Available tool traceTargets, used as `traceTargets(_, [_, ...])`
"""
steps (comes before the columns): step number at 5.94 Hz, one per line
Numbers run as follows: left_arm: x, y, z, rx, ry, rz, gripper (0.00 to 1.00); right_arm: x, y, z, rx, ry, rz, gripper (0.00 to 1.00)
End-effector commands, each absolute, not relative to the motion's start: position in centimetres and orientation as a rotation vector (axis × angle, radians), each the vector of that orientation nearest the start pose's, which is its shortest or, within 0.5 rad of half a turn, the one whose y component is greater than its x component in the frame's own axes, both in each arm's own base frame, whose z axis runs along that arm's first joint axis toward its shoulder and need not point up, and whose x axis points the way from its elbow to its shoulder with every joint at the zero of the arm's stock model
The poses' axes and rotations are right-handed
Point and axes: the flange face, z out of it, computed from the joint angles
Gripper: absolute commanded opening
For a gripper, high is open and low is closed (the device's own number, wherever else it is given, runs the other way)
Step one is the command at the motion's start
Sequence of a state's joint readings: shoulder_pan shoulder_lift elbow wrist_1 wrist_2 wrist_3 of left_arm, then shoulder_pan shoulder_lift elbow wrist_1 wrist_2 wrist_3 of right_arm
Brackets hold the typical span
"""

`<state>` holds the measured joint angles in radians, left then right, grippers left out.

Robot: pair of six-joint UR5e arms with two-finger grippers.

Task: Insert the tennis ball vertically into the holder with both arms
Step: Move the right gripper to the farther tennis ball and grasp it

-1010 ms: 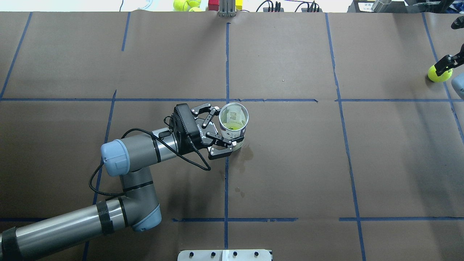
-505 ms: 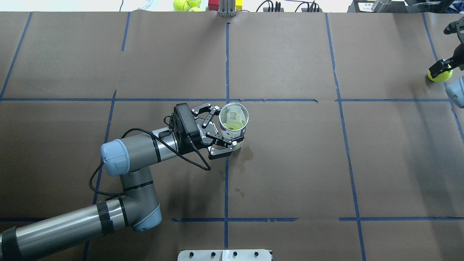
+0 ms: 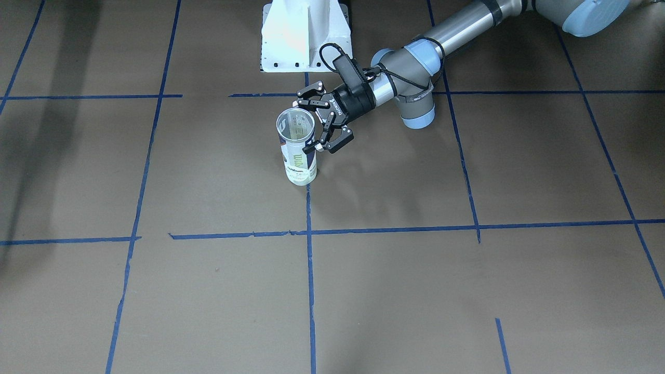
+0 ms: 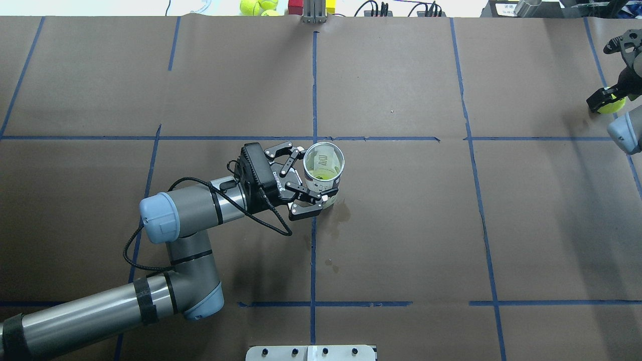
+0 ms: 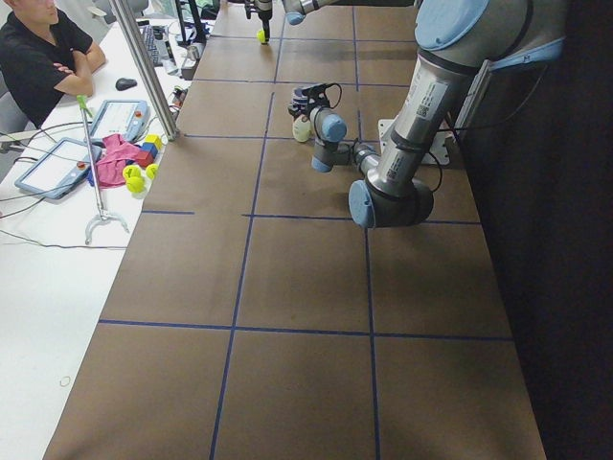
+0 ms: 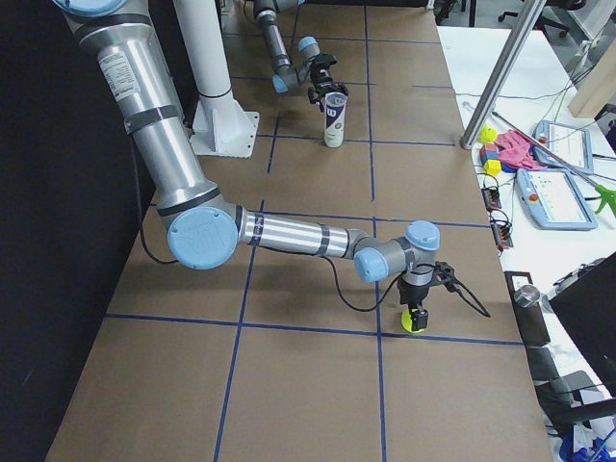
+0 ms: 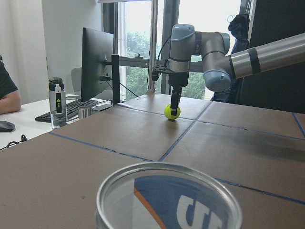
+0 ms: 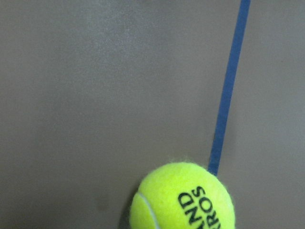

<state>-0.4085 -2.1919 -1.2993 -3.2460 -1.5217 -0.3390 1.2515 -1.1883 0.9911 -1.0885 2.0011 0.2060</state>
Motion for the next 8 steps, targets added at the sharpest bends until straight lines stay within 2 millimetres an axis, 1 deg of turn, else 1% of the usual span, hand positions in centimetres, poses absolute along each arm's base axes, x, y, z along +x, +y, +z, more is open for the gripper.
traceTargets(1, [55.2,-38.9,24.1,1.524,1.379,0.468,0.99,-12.3,-66.4,69.5,0.186,-0.472,-0.177,0.99])
traceTargets(2, [55.2,-38.9,24.1,1.524,1.379,0.468,0.99,-12.4,-66.4,69.6,0.185,-0.469,-0.178,0.99])
traceTargets(3, [55.2,-38.9,24.1,1.526,1.379,0.469,0.99,-12.7,-66.4,69.5,0.191,-0.455,-0.182,0.95])
traceTargets(4, [55.1,-39.0,24.1,1.527,1.377,0.468,0.99,-12.7,-66.4,69.5,0.193,-0.454,-0.182,0.85])
traceTargets(5, [55.1,-39.0,24.1,1.527,1.377,0.468,0.99,-12.6,-66.4,69.5,0.193,-0.454,-0.182,0.34])
traceTargets(6, [55.1,-39.0,24.1,1.527,1.377,0.468,0.99,-12.6,-66.6,69.0,0.203,-0.458,-0.181,0.00])
traceTargets(7, [55.1,-39.0,24.1,1.527,1.377,0.468,0.99,-12.7,-67.8,63.8,0.272,-0.510,-0.180,0.00])
traceTargets(8, [55.2,-38.9,24.1,1.526,1.379,0.469,0.99,-13.1,-67.6,58.4,0.263,-0.598,-0.125,0.00])
